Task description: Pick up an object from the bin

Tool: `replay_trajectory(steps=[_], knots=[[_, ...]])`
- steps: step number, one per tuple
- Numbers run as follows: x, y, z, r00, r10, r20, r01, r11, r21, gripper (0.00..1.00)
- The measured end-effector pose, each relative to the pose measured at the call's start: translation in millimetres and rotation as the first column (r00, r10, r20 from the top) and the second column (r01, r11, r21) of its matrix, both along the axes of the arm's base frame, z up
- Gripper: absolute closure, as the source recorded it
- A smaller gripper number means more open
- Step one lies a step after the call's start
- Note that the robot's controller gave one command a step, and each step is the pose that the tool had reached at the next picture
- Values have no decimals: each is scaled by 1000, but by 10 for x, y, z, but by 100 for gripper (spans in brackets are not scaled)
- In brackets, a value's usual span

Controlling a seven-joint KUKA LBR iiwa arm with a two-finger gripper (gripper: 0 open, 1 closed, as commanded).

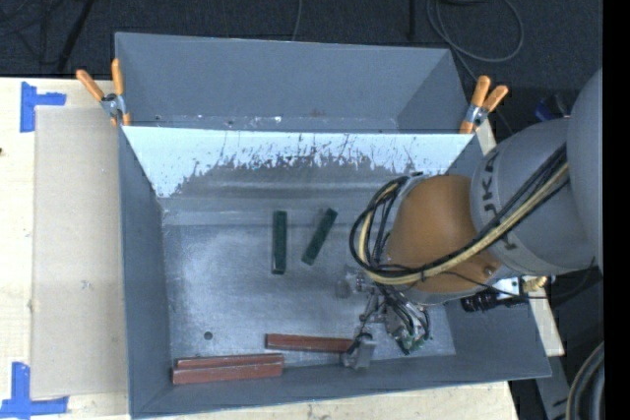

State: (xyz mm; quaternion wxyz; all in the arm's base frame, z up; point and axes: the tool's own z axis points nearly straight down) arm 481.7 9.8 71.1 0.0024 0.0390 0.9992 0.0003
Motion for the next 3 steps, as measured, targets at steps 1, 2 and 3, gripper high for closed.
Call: replay_trajectory(steps=[1, 2, 3], knots=[[-6, -170, -2, 1000, -9, 3, 9, 1000, 0, 0], [-32, -168, -17, 1000, -9, -6, 9, 1000, 0, 100], [123, 302, 1714, 968, 251, 2, -251, 968, -1, 100]])
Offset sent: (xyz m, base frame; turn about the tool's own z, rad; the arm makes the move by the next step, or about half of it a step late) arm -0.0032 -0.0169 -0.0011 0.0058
